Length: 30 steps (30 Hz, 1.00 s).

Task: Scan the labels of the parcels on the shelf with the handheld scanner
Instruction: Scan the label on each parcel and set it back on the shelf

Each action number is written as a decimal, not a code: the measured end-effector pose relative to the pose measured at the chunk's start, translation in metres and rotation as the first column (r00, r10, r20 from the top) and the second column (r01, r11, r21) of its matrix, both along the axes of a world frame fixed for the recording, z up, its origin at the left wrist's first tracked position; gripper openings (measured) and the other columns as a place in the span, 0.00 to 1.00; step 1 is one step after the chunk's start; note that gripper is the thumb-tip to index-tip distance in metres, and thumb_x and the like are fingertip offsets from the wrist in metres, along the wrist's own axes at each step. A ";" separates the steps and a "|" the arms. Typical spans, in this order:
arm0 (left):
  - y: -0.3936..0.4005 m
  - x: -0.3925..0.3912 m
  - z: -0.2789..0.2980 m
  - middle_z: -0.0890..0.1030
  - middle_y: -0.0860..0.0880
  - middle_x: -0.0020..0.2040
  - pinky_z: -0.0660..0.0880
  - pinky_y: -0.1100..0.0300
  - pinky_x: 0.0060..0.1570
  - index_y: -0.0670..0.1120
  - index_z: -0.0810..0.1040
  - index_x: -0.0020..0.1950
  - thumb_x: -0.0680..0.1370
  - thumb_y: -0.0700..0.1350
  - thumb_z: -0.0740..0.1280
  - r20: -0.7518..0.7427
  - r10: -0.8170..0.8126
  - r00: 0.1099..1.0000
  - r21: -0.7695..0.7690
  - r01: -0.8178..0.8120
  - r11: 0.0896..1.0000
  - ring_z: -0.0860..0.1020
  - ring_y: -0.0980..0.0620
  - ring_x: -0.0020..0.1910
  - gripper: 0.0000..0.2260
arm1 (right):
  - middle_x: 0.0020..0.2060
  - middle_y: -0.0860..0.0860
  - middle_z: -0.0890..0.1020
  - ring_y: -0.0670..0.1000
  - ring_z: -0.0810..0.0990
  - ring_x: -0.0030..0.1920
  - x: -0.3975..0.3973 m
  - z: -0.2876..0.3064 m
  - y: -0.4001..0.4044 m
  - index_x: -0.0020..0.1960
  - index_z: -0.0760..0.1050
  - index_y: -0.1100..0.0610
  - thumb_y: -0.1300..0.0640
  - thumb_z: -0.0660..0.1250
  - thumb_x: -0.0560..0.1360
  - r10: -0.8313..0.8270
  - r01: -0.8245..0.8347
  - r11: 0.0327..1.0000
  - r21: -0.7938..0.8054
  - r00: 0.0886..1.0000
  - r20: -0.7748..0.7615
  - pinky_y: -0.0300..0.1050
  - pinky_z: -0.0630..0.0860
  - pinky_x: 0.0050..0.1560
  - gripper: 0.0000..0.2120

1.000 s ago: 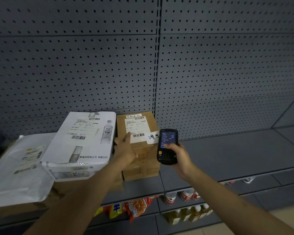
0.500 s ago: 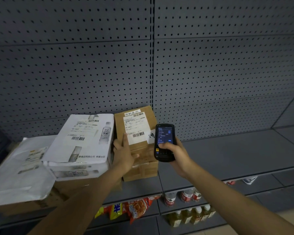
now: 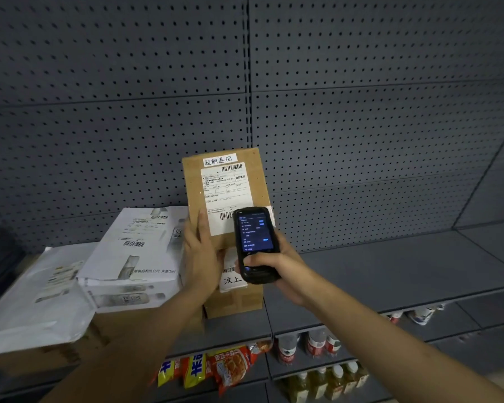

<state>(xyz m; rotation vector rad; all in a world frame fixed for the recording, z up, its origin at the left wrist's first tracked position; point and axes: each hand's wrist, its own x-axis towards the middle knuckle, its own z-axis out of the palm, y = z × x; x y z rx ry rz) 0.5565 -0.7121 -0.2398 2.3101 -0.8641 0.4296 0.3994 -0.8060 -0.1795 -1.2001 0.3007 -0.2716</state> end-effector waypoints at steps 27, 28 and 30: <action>0.002 -0.011 -0.004 0.53 0.33 0.74 0.74 0.47 0.58 0.40 0.49 0.78 0.70 0.40 0.75 0.170 0.077 0.983 0.018 -0.081 0.997 0.63 0.35 0.69 0.46 | 0.48 0.61 0.83 0.62 0.84 0.42 -0.031 0.034 0.031 0.67 0.71 0.58 0.71 0.67 0.65 0.122 -0.117 0.984 0.137 0.992 -0.027 0.50 0.82 0.45 0.31; 0.002 -0.011 -0.004 0.53 0.33 0.74 0.74 0.47 0.58 0.40 0.48 0.78 0.69 0.41 0.75 0.166 0.075 0.983 0.023 -0.080 0.996 0.62 0.35 0.69 0.46 | 0.48 0.61 0.83 0.62 0.84 0.43 -0.031 0.033 0.031 0.67 0.71 0.58 0.71 0.68 0.64 0.122 -0.118 0.983 0.140 0.992 -0.024 0.51 0.82 0.46 0.31; 0.002 -0.011 -0.004 0.53 0.33 0.74 0.73 0.46 0.59 0.40 0.48 0.78 0.69 0.42 0.76 0.165 0.071 0.984 0.033 -0.078 0.996 0.63 0.35 0.69 0.47 | 0.48 0.61 0.83 0.63 0.84 0.44 -0.031 0.032 0.032 0.67 0.70 0.57 0.71 0.68 0.64 0.121 -0.117 0.983 0.141 0.993 -0.020 0.53 0.82 0.48 0.32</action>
